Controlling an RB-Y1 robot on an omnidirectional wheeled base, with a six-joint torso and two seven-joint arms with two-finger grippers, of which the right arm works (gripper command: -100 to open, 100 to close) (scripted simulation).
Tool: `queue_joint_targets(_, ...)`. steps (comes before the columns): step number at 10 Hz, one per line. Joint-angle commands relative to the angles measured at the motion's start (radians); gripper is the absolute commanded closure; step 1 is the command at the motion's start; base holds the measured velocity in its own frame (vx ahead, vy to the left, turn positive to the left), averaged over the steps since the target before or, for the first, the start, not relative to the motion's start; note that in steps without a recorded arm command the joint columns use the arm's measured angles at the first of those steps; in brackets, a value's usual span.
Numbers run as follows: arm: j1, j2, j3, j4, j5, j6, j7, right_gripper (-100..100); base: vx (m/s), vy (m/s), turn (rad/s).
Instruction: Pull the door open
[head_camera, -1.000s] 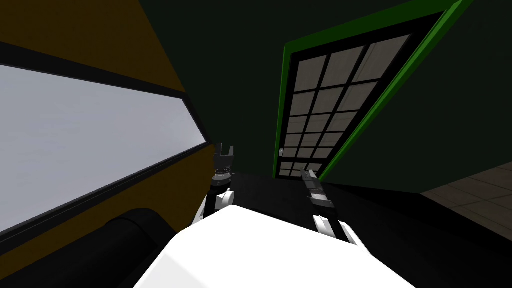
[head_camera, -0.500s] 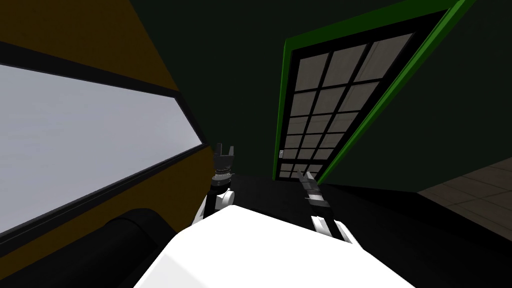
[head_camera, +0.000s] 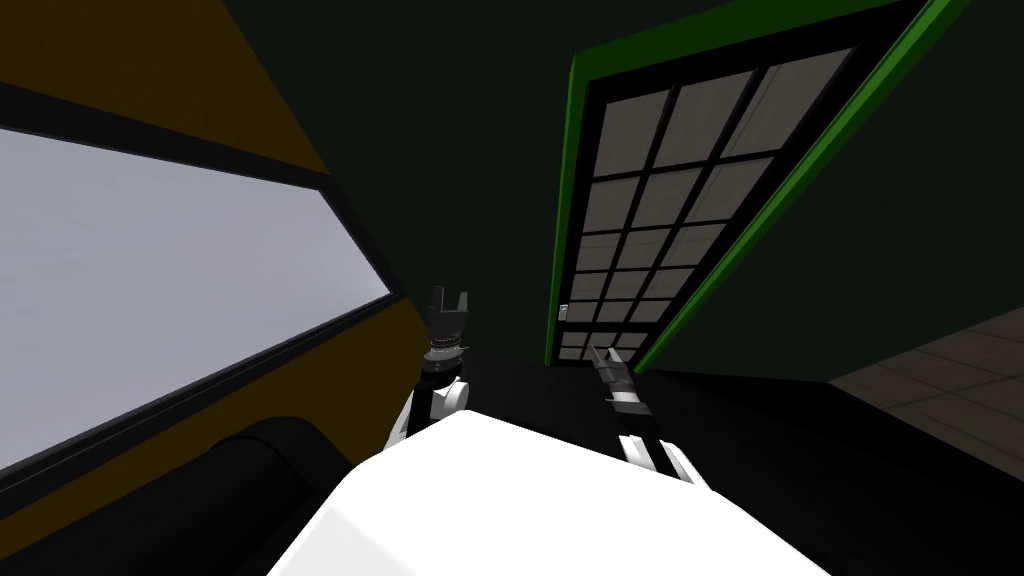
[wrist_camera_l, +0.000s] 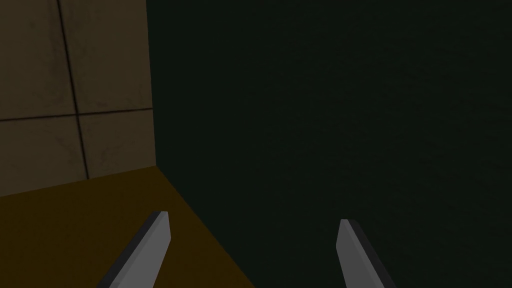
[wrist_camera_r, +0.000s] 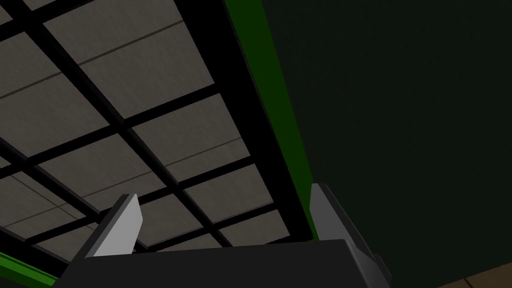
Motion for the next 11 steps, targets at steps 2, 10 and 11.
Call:
queue_joint_targets(2,-0.018,0.000,-0.002,0.056,0.013,-0.013,0.038,-100,0.107,0.045,-0.044)
queue_joint_targets(10,-0.066,0.009,-0.004,0.206,0.057,-0.039,0.151,-100,0.103,0.032,-0.047)
queue_joint_targets(11,-0.071,0.010,-0.004,0.222,0.061,-0.042,0.162,-100,0.105,0.022,-0.050)
